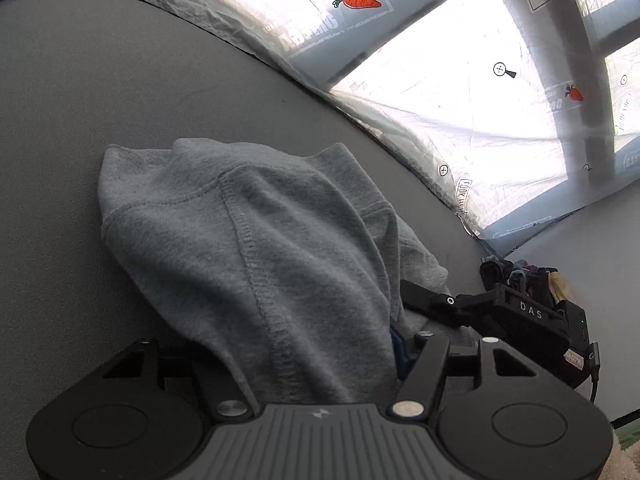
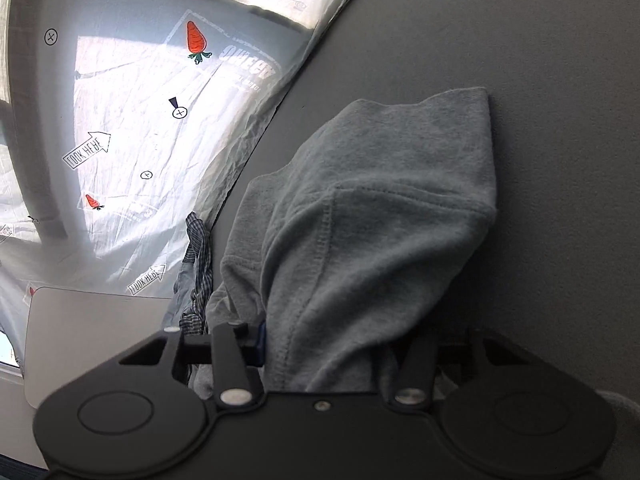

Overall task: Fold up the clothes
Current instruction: 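Carry the folded hoodie with both grippers toward the clothes stack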

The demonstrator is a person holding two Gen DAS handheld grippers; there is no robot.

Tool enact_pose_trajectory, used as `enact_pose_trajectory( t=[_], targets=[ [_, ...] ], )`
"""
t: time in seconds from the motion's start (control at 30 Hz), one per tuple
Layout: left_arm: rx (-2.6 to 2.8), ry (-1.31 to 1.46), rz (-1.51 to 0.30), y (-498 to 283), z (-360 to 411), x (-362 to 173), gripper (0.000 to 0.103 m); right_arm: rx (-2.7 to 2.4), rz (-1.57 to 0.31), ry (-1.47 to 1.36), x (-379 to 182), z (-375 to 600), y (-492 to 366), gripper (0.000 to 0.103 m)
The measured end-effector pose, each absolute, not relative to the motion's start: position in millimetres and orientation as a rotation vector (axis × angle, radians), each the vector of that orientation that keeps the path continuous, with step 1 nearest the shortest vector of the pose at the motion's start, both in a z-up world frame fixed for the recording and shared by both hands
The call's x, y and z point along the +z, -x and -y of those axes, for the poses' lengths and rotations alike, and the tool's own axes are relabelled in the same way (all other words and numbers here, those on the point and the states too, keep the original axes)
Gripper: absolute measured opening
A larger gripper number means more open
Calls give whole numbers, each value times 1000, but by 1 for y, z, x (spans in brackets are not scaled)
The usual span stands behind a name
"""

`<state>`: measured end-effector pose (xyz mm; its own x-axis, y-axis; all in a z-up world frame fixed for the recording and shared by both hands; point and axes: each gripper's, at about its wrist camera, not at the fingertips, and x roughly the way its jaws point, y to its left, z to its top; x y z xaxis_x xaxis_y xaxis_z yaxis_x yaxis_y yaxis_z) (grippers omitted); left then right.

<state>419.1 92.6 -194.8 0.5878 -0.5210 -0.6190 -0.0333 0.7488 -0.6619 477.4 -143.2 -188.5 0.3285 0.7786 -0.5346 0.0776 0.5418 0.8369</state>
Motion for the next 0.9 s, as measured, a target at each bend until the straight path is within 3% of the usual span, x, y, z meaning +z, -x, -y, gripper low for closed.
enact_pose_trajectory(
  t=[0.27,0.9],
  targets=[
    [-375,639,-872,-377,-88,-165,60,543,-1116,-1044,-172,161,-413,48],
    [-556,580,-666,-290,-69,-92,60,466,-842,-955,-57,181,-292,48]
  ],
)
